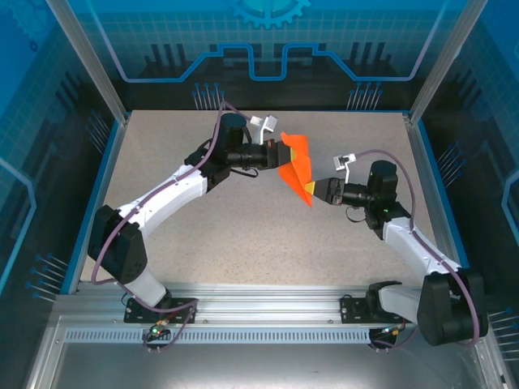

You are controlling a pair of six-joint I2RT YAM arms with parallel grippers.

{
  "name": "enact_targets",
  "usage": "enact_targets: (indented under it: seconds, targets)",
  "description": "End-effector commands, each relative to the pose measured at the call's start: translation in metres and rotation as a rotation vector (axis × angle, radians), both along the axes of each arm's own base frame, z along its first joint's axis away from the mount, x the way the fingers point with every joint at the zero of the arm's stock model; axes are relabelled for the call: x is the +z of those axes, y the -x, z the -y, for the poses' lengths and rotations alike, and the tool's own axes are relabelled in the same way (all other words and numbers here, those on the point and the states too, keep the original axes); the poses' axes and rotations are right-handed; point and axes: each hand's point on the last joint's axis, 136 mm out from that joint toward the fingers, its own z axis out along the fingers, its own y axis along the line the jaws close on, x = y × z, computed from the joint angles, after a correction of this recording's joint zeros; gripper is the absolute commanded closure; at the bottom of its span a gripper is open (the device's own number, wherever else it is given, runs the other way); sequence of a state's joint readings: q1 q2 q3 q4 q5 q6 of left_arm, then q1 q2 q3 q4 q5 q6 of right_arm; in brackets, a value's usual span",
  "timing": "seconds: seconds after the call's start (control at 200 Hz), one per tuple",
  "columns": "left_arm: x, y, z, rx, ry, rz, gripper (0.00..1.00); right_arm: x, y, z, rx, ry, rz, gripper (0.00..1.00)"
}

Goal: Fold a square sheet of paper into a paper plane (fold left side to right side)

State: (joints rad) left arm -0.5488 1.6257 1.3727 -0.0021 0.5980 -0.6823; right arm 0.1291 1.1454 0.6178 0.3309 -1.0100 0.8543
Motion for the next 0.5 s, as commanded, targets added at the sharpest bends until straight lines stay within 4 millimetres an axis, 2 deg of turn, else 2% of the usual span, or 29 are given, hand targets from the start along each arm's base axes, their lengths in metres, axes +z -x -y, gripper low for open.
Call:
enact_targets:
  seconds: [0.0, 0.09, 0.24, 0.345, 0.42, 0.495]
  targets:
    - [-0.008, 0.001, -0.001, -0.014, -0.011, -0.013, 0.82, 0.009, 0.005, -0.002, 0.008, 0.035, 0.034, 0.86]
    - [-0.013, 0.001, -0.004, -0.001, -0.034, -0.013, 0.79, 0.005, 0.006, -0.001, 0.005, 0.058, 0.028, 0.95]
    - [-0.021, 0.000, -0.010, 0.020, -0.079, -0.012, 0.74, -0.004, 0.006, 0.001, -0.013, 0.106, 0.022, 1.00]
    - [-0.028, 0.000, -0.023, 0.065, -0.145, -0.003, 0.55, -0.014, 0.005, 0.007, -0.044, 0.189, 0.012, 1.00]
    - [-0.035, 0.001, -0.044, 0.136, -0.224, 0.011, 0.41, -0.025, 0.004, 0.016, -0.084, 0.321, 0.005, 1.00]
    - [-0.041, 0.002, -0.071, 0.239, -0.323, 0.030, 0.33, -0.041, 0.006, 0.028, -0.136, 0.530, 0.001, 1.00]
